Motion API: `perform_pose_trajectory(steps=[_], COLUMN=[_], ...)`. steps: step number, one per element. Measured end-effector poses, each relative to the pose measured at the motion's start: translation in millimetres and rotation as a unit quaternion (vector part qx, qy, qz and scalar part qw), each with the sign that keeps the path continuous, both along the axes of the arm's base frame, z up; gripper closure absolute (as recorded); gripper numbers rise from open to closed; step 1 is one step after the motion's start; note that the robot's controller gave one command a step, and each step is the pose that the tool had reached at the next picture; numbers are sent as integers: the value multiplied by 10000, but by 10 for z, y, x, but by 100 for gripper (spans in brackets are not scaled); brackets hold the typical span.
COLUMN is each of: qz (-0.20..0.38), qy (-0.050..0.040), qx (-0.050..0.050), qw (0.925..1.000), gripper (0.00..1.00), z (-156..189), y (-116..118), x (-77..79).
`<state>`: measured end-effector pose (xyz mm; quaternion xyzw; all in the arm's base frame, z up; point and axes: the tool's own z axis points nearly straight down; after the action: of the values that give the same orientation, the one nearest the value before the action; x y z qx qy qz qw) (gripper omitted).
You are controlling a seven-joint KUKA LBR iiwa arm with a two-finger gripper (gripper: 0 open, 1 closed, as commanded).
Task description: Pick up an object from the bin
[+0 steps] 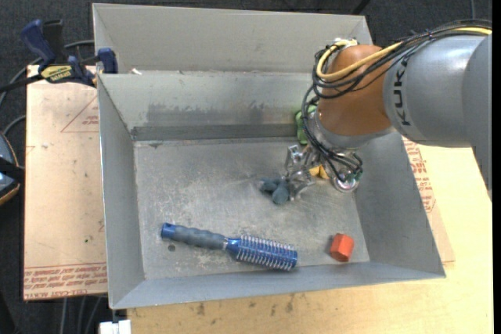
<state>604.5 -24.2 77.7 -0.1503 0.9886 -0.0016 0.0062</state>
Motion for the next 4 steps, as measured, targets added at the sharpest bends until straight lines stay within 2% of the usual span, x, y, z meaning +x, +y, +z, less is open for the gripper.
perform_pose_trajectory(steps=[1,2,3,4], qz=[1551,2184,2182,3884], qy=[-31,3,46,76], qx=[-38,-9,0,0], qw=[9879,9759,9759,9215], gripper=[100,100,0,0], z=[10,1723,1673,653], y=[572,674,671,1381], x=[-3,-109,-124,-444])
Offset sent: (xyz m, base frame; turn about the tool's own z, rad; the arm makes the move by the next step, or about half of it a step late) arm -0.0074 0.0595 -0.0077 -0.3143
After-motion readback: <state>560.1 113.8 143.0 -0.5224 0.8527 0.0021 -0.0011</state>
